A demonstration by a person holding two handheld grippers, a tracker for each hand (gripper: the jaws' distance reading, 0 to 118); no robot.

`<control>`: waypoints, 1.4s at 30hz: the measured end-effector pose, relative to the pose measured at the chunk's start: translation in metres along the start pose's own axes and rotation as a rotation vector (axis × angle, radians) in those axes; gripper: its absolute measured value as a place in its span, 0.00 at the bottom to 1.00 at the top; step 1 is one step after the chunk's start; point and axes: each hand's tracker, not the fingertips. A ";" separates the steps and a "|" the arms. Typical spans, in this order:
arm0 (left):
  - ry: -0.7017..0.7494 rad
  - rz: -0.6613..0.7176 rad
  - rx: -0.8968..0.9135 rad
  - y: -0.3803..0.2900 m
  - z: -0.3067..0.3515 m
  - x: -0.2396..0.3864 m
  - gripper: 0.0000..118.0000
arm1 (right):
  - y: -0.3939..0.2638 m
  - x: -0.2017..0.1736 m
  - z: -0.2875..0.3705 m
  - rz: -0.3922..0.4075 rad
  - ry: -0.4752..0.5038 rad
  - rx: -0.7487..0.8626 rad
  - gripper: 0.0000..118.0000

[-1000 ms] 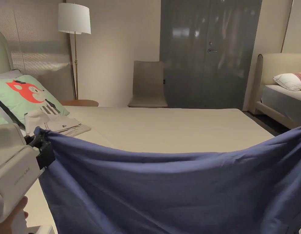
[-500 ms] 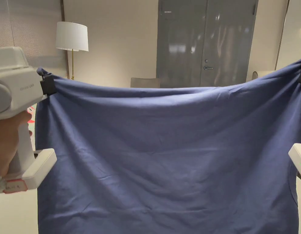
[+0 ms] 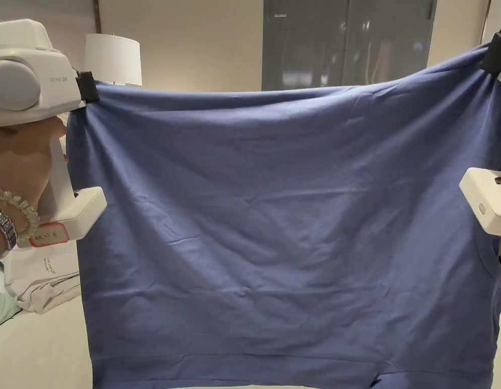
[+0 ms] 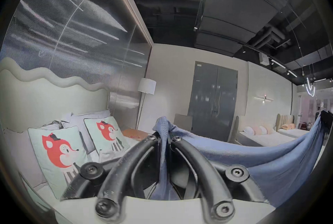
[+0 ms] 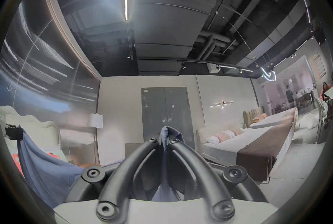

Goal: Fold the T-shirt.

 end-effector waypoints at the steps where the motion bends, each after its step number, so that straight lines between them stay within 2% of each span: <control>1: 0.002 0.006 0.003 0.000 -0.010 0.001 0.00 | -0.002 -0.003 -0.009 0.005 -0.006 0.003 0.03; 7: 0.031 -0.022 0.030 -0.002 -0.060 0.009 0.00 | -0.014 -0.018 -0.059 -0.005 -0.006 0.020 0.03; 13: 0.057 0.031 0.036 -0.009 -0.096 0.010 0.00 | -0.033 -0.032 -0.090 0.003 -0.014 0.015 0.03; 15: 0.065 0.009 0.035 -0.015 -0.103 0.011 0.00 | -0.041 -0.034 -0.096 0.031 -0.016 0.007 0.03; 24: 0.068 -0.023 -0.036 -0.062 -0.101 0.003 0.00 | -0.089 -0.022 -0.096 0.040 -0.007 -0.095 0.03; 35: 0.056 -0.064 -0.146 -0.120 -0.037 -0.014 0.00 | -0.127 0.006 -0.024 0.067 0.005 -0.232 0.03; 42: 0.049 -0.085 -0.199 -0.148 0.031 -0.029 0.00 | -0.136 0.020 0.062 0.070 0.038 -0.309 0.03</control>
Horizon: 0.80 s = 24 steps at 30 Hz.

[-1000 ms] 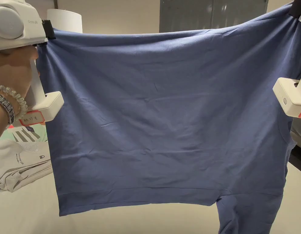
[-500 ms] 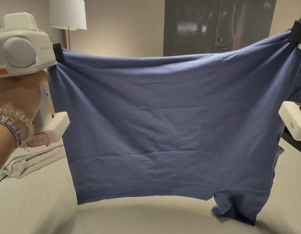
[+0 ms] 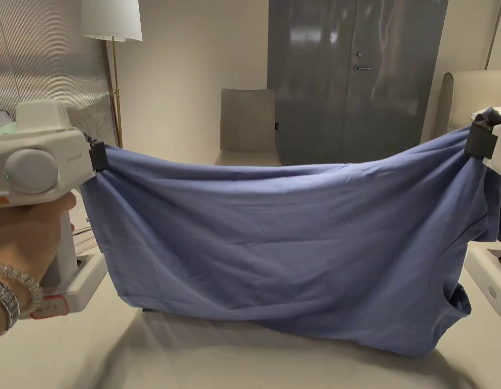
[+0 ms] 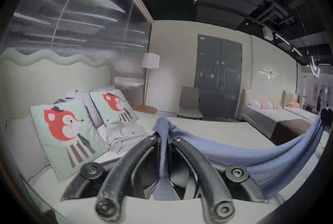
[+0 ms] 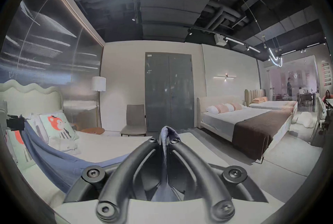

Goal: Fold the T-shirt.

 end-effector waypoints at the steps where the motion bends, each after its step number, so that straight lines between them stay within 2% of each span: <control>1: 0.002 -0.003 -0.019 -0.007 0.011 -0.002 0.00 | -0.006 0.002 0.013 0.000 0.004 -0.007 0.03; 5: -0.010 -0.018 -0.064 -0.037 0.055 -0.012 0.00 | -0.026 0.004 0.064 0.030 0.023 -0.054 0.03; 12: -0.039 -0.052 -0.157 -0.096 0.132 -0.035 0.00 | -0.068 0.019 0.150 0.037 0.060 -0.155 0.03; 15: -0.046 -0.054 -0.211 -0.125 0.160 -0.049 0.00 | -0.094 0.024 0.184 0.103 0.088 -0.234 0.03; 18: -0.052 -0.054 -0.264 -0.155 0.185 -0.063 0.00 | -0.122 0.035 0.214 0.098 0.116 -0.323 0.03; 22: -0.050 -0.058 -0.367 -0.196 0.215 -0.077 0.00 | -0.163 0.044 0.247 0.142 0.121 -0.444 0.03; 24: -0.045 -0.098 -0.411 -0.217 0.224 -0.082 0.00 | -0.179 0.049 0.256 0.108 0.122 -0.514 0.03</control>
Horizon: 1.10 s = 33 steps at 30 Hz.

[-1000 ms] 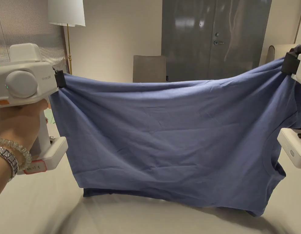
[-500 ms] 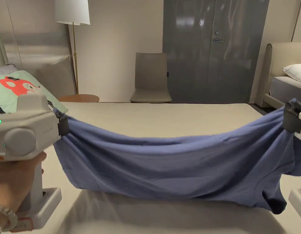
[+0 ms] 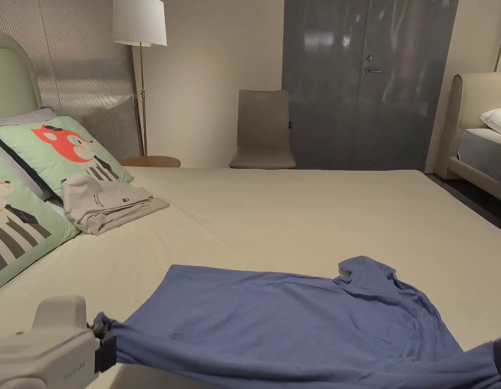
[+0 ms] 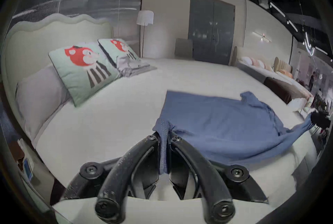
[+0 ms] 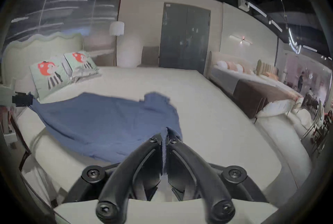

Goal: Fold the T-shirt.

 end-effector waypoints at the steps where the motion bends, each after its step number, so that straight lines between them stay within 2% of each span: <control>1: 0.008 -0.005 -0.027 -0.011 -0.001 0.000 0.00 | -0.008 0.001 -0.001 -0.019 0.007 -0.036 0.03; 4: -0.001 0.013 -0.110 -0.037 -0.005 -0.009 0.00 | -0.030 0.001 -0.003 -0.004 0.011 -0.122 0.03; 11: 0.013 -0.061 -0.254 -0.072 -0.022 -0.013 0.00 | -0.071 0.004 -0.020 -0.028 0.004 -0.301 0.03; 14: 0.012 -0.067 -0.275 -0.077 -0.026 -0.014 0.00 | -0.082 0.003 -0.025 0.004 -0.011 -0.320 0.03; 20: 0.002 -0.089 -0.290 -0.083 -0.024 -0.014 0.00 | -0.091 0.011 -0.030 -0.045 -0.015 -0.329 0.03; 21: -0.002 -0.074 -0.270 -0.082 -0.021 -0.014 0.04 | -0.091 0.012 -0.029 -0.051 -0.011 -0.315 0.03; 22: -0.004 -0.062 -0.252 -0.080 -0.018 -0.013 0.14 | -0.090 0.011 -0.024 -0.061 -0.007 -0.280 0.06; 23: -0.010 -0.045 -0.225 -0.076 -0.013 -0.013 0.34 | -0.088 0.012 -0.020 -0.070 0.004 -0.229 0.17; 24: -0.030 -0.032 -0.183 -0.073 -0.007 -0.013 0.65 | -0.085 0.012 -0.015 -0.077 -0.006 -0.185 0.50; 25: -0.046 -0.018 -0.136 -0.067 0.001 -0.012 0.82 | -0.080 0.013 -0.010 -0.089 -0.006 -0.141 0.71; 26: -0.061 -0.008 -0.088 -0.061 0.010 -0.010 0.91 | -0.073 0.011 -0.003 -0.108 -0.006 -0.076 0.78; 31: -0.046 -0.003 0.160 -0.024 0.049 0.007 0.90 | -0.031 -0.001 0.024 -0.167 -0.063 0.209 0.78; 32: -0.043 0.000 0.201 -0.018 0.055 0.011 0.87 | -0.023 -0.003 0.029 -0.178 -0.070 0.255 0.77; 33: -0.054 0.007 0.243 -0.013 0.061 0.012 0.73 | -0.018 -0.007 0.033 -0.185 -0.082 0.293 0.72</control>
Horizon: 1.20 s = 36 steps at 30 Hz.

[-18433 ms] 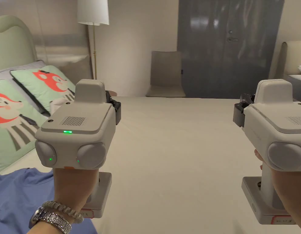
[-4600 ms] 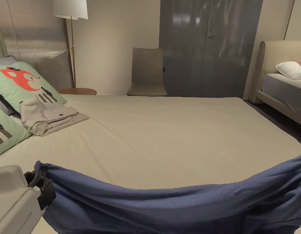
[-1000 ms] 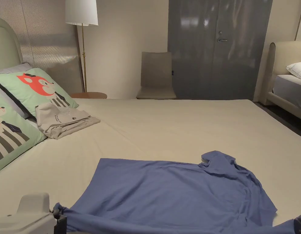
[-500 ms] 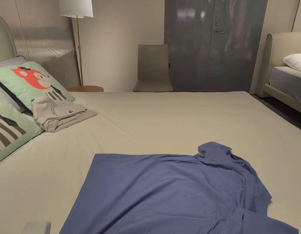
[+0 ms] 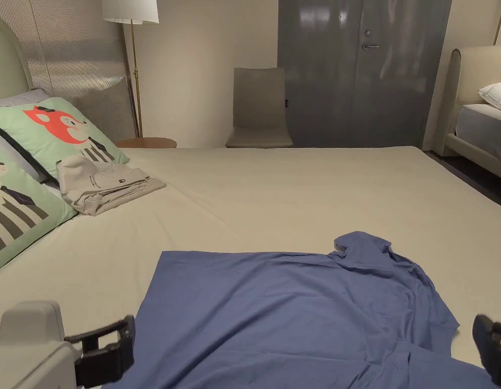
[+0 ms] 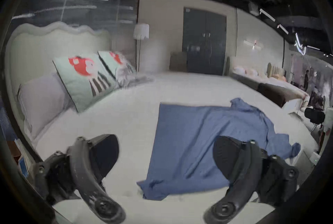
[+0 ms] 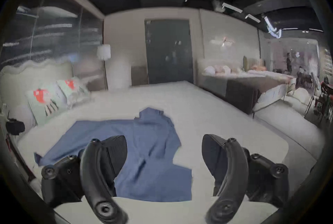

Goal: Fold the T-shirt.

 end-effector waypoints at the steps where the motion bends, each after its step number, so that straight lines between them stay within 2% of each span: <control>1: -0.013 0.010 0.044 0.004 0.005 0.003 0.55 | 0.004 -0.004 0.002 -0.003 -0.007 0.043 0.63; 2: -0.025 0.020 0.076 0.008 0.009 0.005 0.34 | 0.008 -0.009 0.006 0.000 -0.021 0.083 0.51; 3: -0.033 0.019 0.085 0.010 0.011 0.007 0.07 | 0.011 -0.013 0.009 0.017 -0.028 0.108 0.29; 4: -0.020 0.026 0.092 0.011 0.011 0.007 0.00 | 0.013 -0.017 0.010 0.037 -0.026 0.125 0.12; 5: -0.003 0.036 0.114 0.011 0.012 0.009 0.00 | 0.012 -0.021 0.009 0.045 -0.029 0.129 0.01; 10: 0.010 0.055 0.087 0.004 0.010 0.008 0.00 | 0.008 -0.029 0.004 0.058 -0.001 0.111 0.00; 14: 0.014 0.058 -0.045 -0.013 -0.006 -0.005 0.00 | -0.002 -0.031 -0.002 0.050 0.016 0.070 0.00; 15: 0.020 0.061 -0.082 -0.018 -0.010 -0.008 0.03 | -0.005 -0.032 -0.003 0.050 0.017 0.059 0.00; 16: 0.031 0.072 -0.145 -0.025 -0.018 -0.014 0.17 | -0.008 -0.032 -0.005 0.049 0.021 0.047 0.00; 17: 0.040 0.083 -0.218 -0.032 -0.027 -0.019 0.44 | -0.012 -0.033 -0.006 0.049 0.023 0.035 0.00; 18: 0.054 0.098 -0.302 -0.040 -0.036 -0.023 0.82 | -0.015 -0.033 -0.007 0.051 0.026 0.023 0.00; 19: 0.066 0.115 -0.379 -0.050 -0.044 -0.027 0.95 | -0.018 -0.034 -0.009 0.052 0.030 0.009 0.00; 20: 0.085 0.110 -0.381 -0.058 -0.048 -0.031 0.90 | -0.021 -0.034 -0.010 0.055 0.035 -0.004 0.00; 21: 0.038 0.133 -0.407 -0.065 -0.053 -0.033 0.89 | -0.023 -0.035 -0.010 0.059 0.038 -0.013 0.00; 24: 0.057 0.120 -0.468 -0.081 -0.064 -0.037 0.88 | -0.030 -0.035 -0.013 0.070 0.041 -0.041 0.00; 26: 0.046 0.109 -0.482 -0.091 -0.070 -0.039 0.79 | -0.034 -0.035 -0.013 0.071 0.041 -0.060 0.00; 29: 0.034 0.136 -0.537 -0.098 -0.076 -0.043 0.21 | -0.040 -0.033 -0.015 0.075 0.042 -0.086 0.00; 32: 0.041 0.157 -0.492 -0.091 -0.066 -0.040 0.03 | -0.044 -0.027 -0.015 0.082 0.047 -0.109 0.00; 33: 0.055 0.141 -0.471 -0.088 -0.063 -0.040 0.03 | -0.045 -0.023 -0.016 0.071 0.051 -0.124 0.02; 34: 0.038 0.145 -0.447 -0.085 -0.059 -0.040 0.03 | -0.047 -0.018 -0.018 0.061 0.053 -0.168 0.12; 35: 0.037 0.149 -0.439 -0.081 -0.056 -0.040 0.03 | -0.050 -0.013 -0.022 0.062 0.041 -0.226 0.39; 36: 0.038 0.150 -0.431 -0.078 -0.053 -0.039 0.03 | -0.054 -0.008 -0.025 0.065 0.033 -0.266 0.78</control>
